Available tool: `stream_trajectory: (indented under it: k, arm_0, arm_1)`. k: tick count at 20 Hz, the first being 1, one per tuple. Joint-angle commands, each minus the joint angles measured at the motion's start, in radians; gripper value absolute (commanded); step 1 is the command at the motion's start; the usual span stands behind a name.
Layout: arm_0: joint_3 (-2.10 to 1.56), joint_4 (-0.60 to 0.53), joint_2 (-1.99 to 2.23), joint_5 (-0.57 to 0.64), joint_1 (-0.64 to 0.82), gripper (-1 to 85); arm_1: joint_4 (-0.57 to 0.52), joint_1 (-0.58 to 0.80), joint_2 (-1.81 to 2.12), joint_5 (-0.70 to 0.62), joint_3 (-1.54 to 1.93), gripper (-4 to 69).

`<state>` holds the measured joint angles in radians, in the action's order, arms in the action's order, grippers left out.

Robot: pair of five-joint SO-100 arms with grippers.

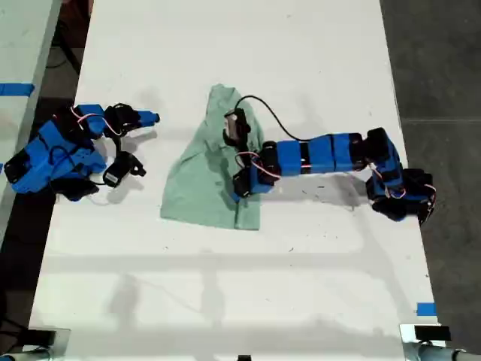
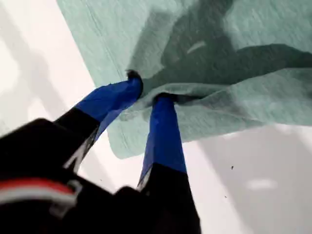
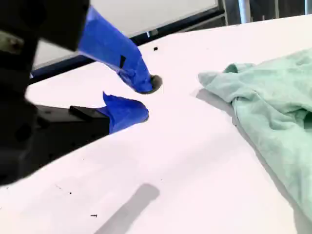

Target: Fold t shirt

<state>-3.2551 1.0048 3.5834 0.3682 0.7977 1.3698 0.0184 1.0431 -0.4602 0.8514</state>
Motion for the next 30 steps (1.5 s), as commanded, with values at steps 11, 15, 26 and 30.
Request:
stream_trajectory:
  k: [11, 15, 26, 30]
  arm_0:
    - [-0.038, -0.008, 0.012, -0.445, -0.247, 4.6]
    - [-0.037, -0.121, 0.012, -0.342, -0.316, 13.6]
    - [0.034, -0.167, 0.006, -0.256, -0.351, -0.3]
    - [0.834, 0.086, -1.008, -0.183, -0.460, 21.7]
  arm_1:
    - [-0.112, 0.051, 0.417, -0.146, 0.374, 18.1]
    - [0.014, 0.132, 0.776, -0.127, 0.607, 17.9]
    - [-0.097, 0.152, 2.467, 0.058, 2.094, 1.0]
    - [-0.129, 0.161, 2.465, 0.023, 2.217, 1.0]
